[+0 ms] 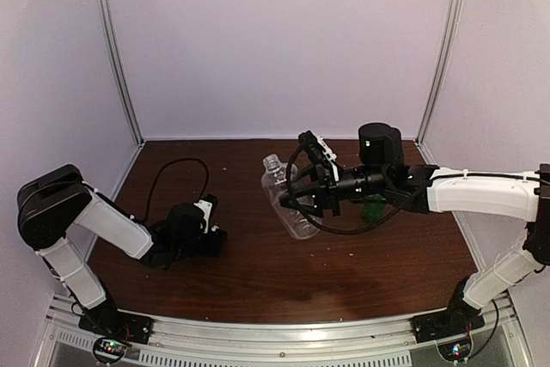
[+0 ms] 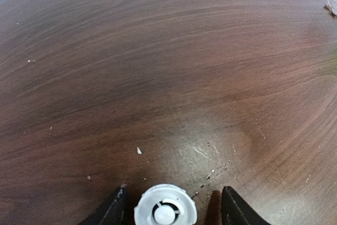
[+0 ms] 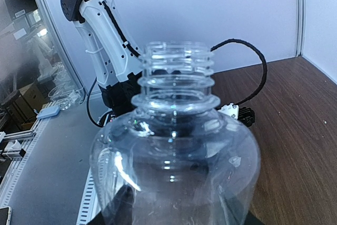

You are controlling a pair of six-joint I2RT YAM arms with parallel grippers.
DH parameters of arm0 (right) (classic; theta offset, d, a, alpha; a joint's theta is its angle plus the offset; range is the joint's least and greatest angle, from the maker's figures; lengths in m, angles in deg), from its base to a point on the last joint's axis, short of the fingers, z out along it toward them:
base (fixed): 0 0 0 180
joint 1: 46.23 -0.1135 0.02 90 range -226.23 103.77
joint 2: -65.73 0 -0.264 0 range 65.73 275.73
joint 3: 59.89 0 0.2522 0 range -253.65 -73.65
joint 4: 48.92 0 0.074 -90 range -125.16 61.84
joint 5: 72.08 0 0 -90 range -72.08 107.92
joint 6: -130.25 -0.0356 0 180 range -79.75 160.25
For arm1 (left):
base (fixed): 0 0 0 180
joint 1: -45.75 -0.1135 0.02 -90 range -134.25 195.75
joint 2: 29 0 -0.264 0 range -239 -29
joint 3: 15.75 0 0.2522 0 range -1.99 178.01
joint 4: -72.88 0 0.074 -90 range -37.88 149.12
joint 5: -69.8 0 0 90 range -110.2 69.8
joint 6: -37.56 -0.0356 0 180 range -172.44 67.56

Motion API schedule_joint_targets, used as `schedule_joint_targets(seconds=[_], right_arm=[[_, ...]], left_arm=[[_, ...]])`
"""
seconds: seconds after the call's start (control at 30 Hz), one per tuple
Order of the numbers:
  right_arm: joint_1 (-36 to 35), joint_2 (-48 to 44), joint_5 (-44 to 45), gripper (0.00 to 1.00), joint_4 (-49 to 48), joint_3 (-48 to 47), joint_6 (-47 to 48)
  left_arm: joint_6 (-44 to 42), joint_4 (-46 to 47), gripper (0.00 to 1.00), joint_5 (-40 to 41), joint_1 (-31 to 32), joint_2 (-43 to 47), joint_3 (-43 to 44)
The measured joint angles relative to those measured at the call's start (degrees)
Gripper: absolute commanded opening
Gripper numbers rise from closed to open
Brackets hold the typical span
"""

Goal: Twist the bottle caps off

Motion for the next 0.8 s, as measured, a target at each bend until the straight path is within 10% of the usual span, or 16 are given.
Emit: schedule_joint_targets(seconds=[0.43, 0.8], right_arm=[[0.0, 0.0, 0.5, 0.44, 0.2, 0.0, 0.4], [0.0, 1.5, 0.3, 0.44, 0.9, -0.2, 1.4]], left_arm=[[-2.2, -13.6, 0.79, -3.2, 0.0, 16.9, 5.0], [-5.8, -21.0, 0.78, -23.8, 0.0, 32.8, 16.4]])
